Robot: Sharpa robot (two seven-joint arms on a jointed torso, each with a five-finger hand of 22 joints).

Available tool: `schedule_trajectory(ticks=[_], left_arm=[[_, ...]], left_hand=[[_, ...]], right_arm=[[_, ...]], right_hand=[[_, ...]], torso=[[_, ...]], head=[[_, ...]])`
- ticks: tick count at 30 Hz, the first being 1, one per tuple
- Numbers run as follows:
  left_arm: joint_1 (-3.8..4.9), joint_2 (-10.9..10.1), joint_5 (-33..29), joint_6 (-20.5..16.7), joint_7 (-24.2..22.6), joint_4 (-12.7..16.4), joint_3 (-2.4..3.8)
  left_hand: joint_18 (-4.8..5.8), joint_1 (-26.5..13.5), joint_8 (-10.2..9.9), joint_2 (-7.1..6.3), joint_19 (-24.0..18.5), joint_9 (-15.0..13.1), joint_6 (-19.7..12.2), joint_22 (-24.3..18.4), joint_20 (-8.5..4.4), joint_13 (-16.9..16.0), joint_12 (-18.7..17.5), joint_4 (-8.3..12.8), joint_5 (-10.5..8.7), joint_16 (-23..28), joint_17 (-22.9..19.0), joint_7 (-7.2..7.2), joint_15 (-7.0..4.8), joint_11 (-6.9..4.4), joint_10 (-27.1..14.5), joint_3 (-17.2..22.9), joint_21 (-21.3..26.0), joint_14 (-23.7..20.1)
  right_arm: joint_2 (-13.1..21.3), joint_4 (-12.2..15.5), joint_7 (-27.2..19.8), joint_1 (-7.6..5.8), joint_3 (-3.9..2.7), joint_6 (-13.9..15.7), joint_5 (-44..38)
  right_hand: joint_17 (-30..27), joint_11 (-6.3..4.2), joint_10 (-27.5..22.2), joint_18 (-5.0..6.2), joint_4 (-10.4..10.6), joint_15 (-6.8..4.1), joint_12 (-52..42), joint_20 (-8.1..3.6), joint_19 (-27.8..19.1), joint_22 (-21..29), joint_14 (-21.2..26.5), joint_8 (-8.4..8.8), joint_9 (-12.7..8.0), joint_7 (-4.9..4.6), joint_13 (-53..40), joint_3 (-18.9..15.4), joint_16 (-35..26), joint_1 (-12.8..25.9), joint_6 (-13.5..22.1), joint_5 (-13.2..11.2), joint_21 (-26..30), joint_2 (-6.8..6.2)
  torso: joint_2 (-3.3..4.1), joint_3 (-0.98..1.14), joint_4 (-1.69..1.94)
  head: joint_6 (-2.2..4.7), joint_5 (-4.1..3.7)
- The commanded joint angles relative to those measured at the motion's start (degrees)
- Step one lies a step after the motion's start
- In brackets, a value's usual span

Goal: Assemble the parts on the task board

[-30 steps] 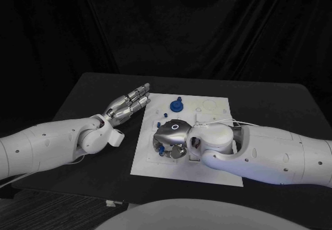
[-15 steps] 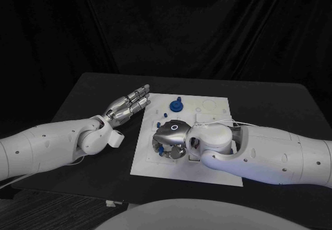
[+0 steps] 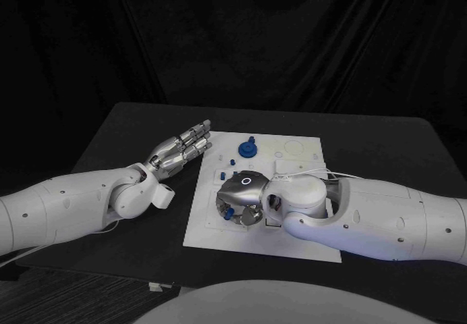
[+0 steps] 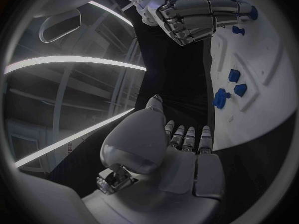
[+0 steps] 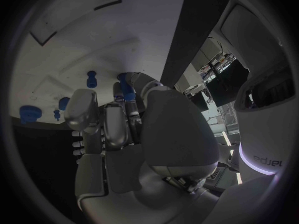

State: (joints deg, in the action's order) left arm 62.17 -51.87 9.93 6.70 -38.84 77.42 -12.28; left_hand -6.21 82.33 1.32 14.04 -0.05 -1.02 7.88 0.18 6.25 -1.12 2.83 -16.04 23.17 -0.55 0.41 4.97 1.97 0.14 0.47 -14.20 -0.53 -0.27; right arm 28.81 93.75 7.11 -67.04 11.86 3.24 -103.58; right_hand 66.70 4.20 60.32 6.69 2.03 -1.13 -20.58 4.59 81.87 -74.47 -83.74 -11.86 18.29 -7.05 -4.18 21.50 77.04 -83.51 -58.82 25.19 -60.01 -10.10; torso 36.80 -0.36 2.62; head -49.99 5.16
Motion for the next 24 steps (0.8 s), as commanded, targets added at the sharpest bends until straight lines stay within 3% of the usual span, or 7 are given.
schedule_trajectory(ticks=[1, 9, 13, 14, 18, 20, 24], left_arm=[[-0.11, 0.13, -0.03, 0.93, -2.81, -0.01, 0.05], [-0.18, 0.27, -0.03, 1.12, -2.61, -0.08, 0.05], [-0.21, 0.32, -0.03, 1.22, -2.45, -0.15, 0.05], [-0.21, 0.32, -0.03, 1.25, -2.39, -0.18, 0.05], [-0.24, 0.37, -0.03, 1.37, -2.23, -0.29, 0.05], [-0.26, 0.42, -0.03, 1.48, -2.11, -0.36, 0.05], [-0.3, 0.51, -0.03, 1.69, -1.95, -0.45, 0.05]], left_hand=[[-1.69, 0.53, -0.07, 0.17, 0.05, -0.21, 0.13, -0.18, 0.19, 0.49, 0.35, -0.56, 0.96, 0.55, -0.41, -0.71, 0.6, 0.7, -0.38, 0.17, 0.53, 0.27], [-1.72, 0.71, -0.06, 0.42, 0.05, -0.22, 0.21, -0.18, 0.43, 0.5, 0.31, -0.52, 1.13, 0.55, -0.41, -0.87, 0.84, 0.71, -0.39, 0.32, 0.53, 0.27], [-1.72, 0.9, -0.05, 0.59, 0.05, -0.23, 0.32, -0.18, 0.57, 0.5, 0.31, -0.47, 1.34, 0.55, -0.41, -1.12, 0.96, 0.68, -0.39, 0.44, 0.53, 0.27], [-1.72, 0.92, -0.05, 0.6, 0.05, -0.23, 0.33, -0.18, 0.58, 0.5, 0.3, -0.46, 1.37, 0.55, -0.41, -1.15, 0.97, 0.68, -0.39, 0.45, 0.53, 0.27], [-1.76, 1.28, 0.01, 0.68, 0.05, -0.28, 0.63, -0.18, 0.72, 0.51, 0.24, -0.35, 1.63, 0.55, -0.41, -1.75, 1.06, 0.6, -0.41, 0.59, 0.53, 0.27], [-1.79, 1.46, 0.05, 0.74, 0.05, -0.31, 0.85, -0.18, 0.79, 0.51, 0.23, -0.3, 1.82, 0.55, -0.41, -2.09, 1.1, 0.53, -0.42, 0.67, 0.53, 0.27], [-1.83, 1.68, 0.1, 0.81, 0.05, -0.35, 1.1, -0.18, 0.9, 0.52, 0.19, -0.24, 2.0, 0.55, -0.41, -2.54, 1.16, 0.43, -0.43, 0.77, 0.53, 0.27]], right_arm=[[0.17, 0.15, 1.45, 0.12, 0.02, -1.56, -0.53], [0.01, 0.03, 1.54, 0.12, 0.02, -1.56, -0.52], [-0.05, -0.06, 1.53, 0.12, 0.02, -1.3, -0.52], [-0.06, -0.08, 1.52, 0.12, 0.02, -1.17, -0.52], [-0.1, -0.16, 1.49, 0.12, 0.02, -0.92, -0.52], [-0.16, -0.22, 1.47, 0.13, 0.02, -0.83, -0.52], [-0.26, -0.3, 1.41, 0.16, 0.02, -0.73, -0.52]], right_hand=[[-0.73, -0.82, 2.84, -0.63, -0.58, -0.08, -0.75, -0.07, -0.54, -7.41, -0.51, 0.1, 0.81, -0.09, -2.13, 1.63, 0.01, 0.39, 0.02, -0.58, 1.36, 1.17], [-1.07, -0.63, 2.25, -0.58, -0.82, 0.05, -0.49, 0.01, -0.79, -7.32, -0.26, 0.53, 0.88, -0.25, -2.33, 1.57, -0.26, 0.52, 0.52, -1.26, 1.75, 1.18], [-1.62, 0.19, 0.32, -0.52, -0.97, 0.73, -0.06, 0.48, -1.29, -7.11, 0.14, 2.96, -0.04, -1.21, -2.74, 1.73, -0.65, 0.98, 4.05, -3.11, 2.64, 1.13], [-2.2, 0.07, -1.7, -0.17, -0.86, 0.9, 0.43, 0.52, -1.8, -6.81, 0.54, 5.25, -1.15, -1.07, -2.88, 1.76, -1.03, 1.47, 7.73, -4.86, 3.83, 0.87], [-2.53, 0.26, -3.6, -0.06, -0.99, 0.55, -0.24, 0.58, -2.25, -6.63, 0.91, 7.07, -2.27, -0.05, -3.85, 1.5, -1.23, 1.82, 10.75, -6.31, 4.69, 0.58], [-2.65, 0.37, -4.35, 0.0, -0.98, 0.47, -0.57, 0.58, -2.4, -6.54, 1.04, 7.35, -2.51, 0.79, -4.25, 1.33, -1.3, 1.92, 11.33, -6.83, 5.06, 0.63], [-2.86, 0.36, -4.68, 0.02, -0.97, 0.48, -0.92, 0.58, -2.49, -6.5, 1.17, 7.47, -2.65, 1.04, -4.58, 1.2, -1.42, 1.98, 11.62, -7.25, 5.25, 0.7]], torso=[[0.0, 0.0, 0.0], [-0.01, 0.0, 0.0], [0.0, 0.0, 0.01], [0.0, -0.01, 0.0], [0.0, -0.01, 0.0], [0.0, -0.01, 0.0], [0.0, -0.01, -0.01]], head=[[-0.01, 0.03], [-0.01, -0.06], [-0.01, -0.05], [-0.01, -0.02], [-0.01, -0.05], [-0.01, -0.09], [-0.01, -0.09]])
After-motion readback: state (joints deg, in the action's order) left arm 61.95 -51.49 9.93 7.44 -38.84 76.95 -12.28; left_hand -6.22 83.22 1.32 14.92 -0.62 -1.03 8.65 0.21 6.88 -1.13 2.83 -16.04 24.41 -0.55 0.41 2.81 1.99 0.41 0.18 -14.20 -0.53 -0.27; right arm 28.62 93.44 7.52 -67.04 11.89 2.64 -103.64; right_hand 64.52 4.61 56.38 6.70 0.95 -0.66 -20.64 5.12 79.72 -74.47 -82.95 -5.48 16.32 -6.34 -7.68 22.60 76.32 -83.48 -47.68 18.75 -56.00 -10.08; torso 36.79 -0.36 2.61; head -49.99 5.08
